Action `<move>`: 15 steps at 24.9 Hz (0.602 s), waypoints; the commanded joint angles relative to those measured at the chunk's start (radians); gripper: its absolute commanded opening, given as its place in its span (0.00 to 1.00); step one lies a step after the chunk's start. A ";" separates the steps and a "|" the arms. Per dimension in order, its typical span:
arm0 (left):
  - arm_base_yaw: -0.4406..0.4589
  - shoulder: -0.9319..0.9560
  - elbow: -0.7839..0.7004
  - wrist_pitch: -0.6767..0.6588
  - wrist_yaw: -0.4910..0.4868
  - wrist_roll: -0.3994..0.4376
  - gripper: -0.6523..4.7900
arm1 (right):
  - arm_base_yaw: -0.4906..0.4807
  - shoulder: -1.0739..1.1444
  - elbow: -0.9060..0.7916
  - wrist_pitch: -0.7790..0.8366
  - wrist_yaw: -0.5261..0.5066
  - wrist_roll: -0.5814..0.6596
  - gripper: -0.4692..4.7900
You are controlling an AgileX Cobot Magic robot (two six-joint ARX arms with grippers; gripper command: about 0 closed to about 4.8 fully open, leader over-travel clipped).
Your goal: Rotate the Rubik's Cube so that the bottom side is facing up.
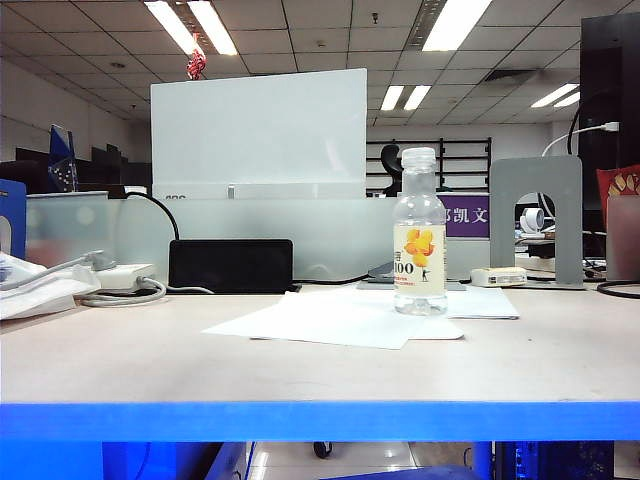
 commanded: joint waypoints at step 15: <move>0.037 -0.003 0.003 -0.048 -0.024 -0.009 0.26 | -0.165 -0.008 0.003 0.026 -0.204 -0.058 1.00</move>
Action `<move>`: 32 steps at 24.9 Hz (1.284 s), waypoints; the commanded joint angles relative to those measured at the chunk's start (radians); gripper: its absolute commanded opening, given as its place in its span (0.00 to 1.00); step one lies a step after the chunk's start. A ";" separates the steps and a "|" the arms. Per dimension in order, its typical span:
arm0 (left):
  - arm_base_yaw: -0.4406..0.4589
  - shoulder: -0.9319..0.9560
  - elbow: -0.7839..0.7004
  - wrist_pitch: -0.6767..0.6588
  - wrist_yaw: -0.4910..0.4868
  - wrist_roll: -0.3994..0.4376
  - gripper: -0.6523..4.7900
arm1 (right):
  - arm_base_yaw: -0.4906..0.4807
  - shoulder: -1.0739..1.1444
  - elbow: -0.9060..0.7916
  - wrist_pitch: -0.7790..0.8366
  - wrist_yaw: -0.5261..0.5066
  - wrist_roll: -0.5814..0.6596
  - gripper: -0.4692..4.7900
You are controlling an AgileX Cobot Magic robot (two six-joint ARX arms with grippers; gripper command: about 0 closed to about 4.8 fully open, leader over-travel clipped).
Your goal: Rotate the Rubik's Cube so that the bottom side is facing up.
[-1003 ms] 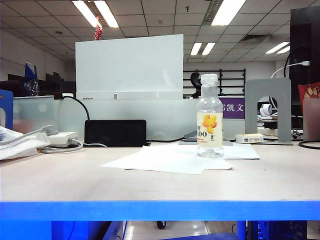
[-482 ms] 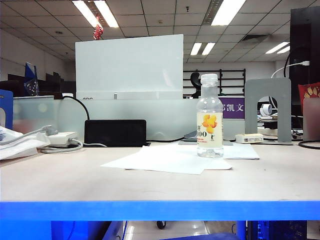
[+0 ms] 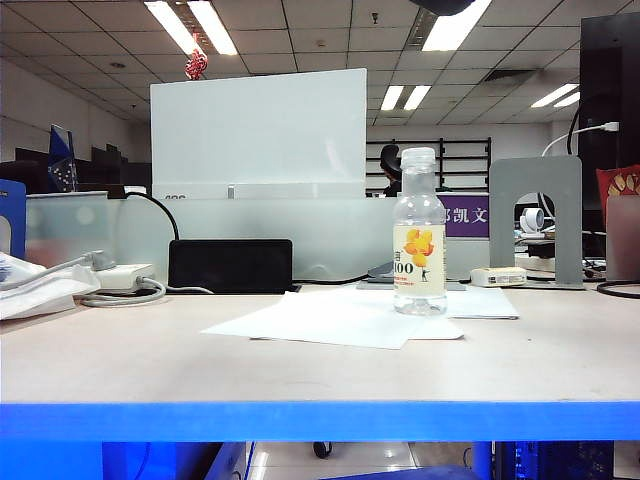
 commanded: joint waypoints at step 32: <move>-0.418 0.177 0.003 -0.848 -0.932 0.411 0.21 | -0.789 -0.520 0.005 -0.592 -0.345 -0.742 0.24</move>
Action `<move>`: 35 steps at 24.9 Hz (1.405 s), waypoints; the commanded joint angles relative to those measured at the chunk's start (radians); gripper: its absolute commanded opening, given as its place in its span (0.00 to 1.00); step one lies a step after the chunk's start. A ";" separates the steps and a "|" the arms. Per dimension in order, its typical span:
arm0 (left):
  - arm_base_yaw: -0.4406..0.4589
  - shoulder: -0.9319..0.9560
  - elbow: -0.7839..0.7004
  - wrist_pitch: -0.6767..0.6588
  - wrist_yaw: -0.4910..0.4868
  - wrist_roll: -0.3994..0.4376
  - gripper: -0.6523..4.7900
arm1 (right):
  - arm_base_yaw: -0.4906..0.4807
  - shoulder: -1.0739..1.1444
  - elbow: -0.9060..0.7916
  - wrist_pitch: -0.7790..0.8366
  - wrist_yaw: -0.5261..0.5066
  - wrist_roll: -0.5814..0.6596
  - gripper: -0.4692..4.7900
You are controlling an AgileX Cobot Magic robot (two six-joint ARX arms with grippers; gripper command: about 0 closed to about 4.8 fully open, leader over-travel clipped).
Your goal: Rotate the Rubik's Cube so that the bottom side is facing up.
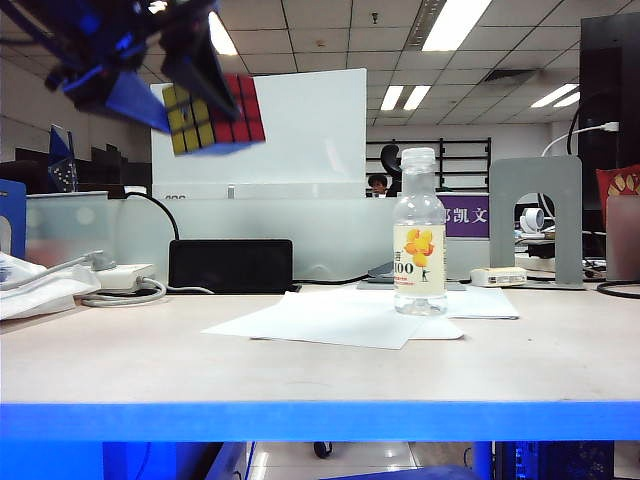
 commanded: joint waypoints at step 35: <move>-0.275 0.590 0.205 0.318 -0.351 -0.110 0.14 | -0.099 -0.443 -0.005 -1.392 0.404 -1.101 0.17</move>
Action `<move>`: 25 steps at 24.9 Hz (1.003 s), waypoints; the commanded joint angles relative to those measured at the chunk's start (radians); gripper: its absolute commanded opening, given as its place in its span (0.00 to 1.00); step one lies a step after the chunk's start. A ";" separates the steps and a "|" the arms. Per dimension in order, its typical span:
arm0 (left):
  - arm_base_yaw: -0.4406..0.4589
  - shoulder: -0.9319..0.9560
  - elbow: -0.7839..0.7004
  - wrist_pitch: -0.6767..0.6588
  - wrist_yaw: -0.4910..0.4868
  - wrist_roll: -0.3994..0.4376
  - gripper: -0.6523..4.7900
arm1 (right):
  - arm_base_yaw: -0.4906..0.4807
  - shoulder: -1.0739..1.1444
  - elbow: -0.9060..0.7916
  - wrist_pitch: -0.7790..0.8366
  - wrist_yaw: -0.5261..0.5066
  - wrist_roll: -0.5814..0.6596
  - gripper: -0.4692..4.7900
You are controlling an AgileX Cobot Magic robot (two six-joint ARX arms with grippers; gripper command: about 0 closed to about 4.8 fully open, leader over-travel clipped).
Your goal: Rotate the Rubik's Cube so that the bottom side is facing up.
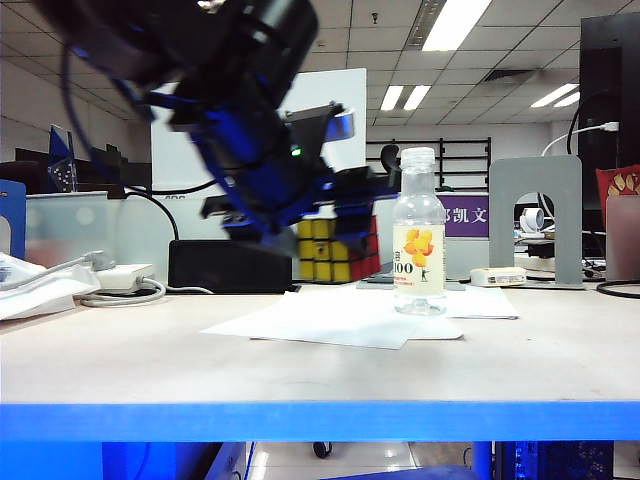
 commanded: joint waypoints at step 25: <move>-0.103 0.152 0.281 -0.252 -0.225 -0.346 0.11 | 0.219 -0.034 -0.087 -0.027 0.043 -0.103 0.17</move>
